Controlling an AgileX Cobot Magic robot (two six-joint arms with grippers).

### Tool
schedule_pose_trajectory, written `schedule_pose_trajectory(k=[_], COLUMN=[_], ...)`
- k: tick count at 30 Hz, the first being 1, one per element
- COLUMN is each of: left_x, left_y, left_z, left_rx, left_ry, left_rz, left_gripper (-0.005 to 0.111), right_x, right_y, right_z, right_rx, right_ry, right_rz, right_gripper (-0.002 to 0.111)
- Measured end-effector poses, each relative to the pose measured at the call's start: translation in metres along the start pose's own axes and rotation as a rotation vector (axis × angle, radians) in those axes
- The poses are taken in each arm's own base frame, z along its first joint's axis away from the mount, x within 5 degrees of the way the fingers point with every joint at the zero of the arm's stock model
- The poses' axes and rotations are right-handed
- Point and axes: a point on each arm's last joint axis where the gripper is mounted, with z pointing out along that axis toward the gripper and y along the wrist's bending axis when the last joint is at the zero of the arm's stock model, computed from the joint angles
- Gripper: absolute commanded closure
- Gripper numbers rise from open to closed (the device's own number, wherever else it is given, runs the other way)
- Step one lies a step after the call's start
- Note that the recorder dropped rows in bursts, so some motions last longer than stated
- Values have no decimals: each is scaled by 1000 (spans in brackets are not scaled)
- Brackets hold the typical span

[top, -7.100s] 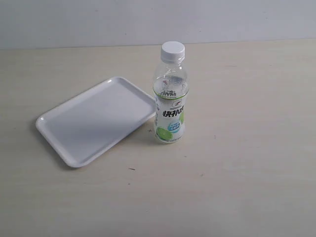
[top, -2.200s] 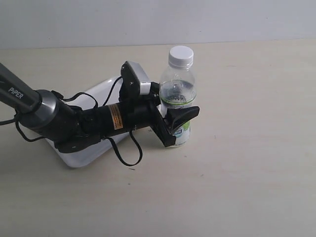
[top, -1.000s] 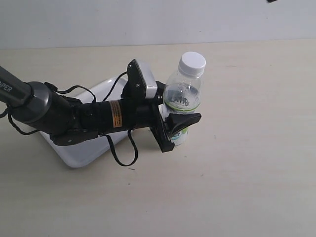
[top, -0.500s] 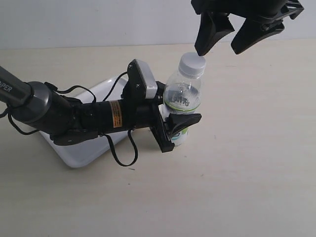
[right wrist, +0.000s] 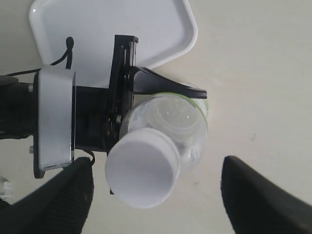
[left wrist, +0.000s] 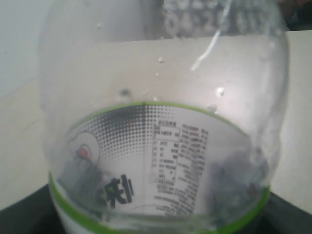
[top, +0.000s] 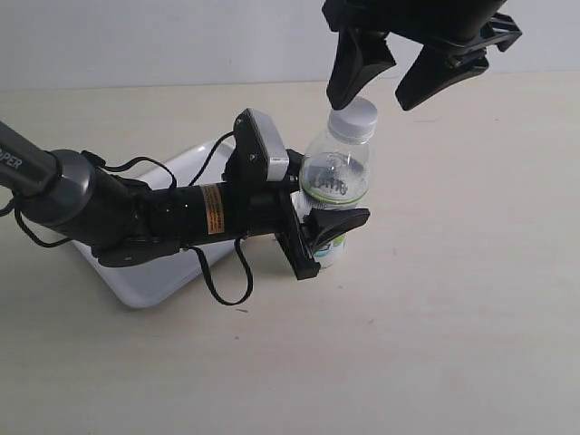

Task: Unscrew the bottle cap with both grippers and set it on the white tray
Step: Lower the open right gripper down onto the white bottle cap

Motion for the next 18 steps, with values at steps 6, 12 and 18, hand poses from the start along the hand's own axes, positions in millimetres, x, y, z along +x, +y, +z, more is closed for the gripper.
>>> schedule_pose_trajectory(k=[6,12,18], left_x=[0,0,0], left_y=[0,0,0], left_z=[0,0,0], left_rx=[0,1,3], left_ry=[-1,0,2], left_rz=[2,3,7], left_gripper=[68,68,68], right_x=[-5,-4,1], right_y=[-2,4,16], right_z=[13,16,21], right_rx=[-9,0,78], right_ry=[8,16,27], right_rz=[14,-14,-61], right_gripper=[38,38,38])
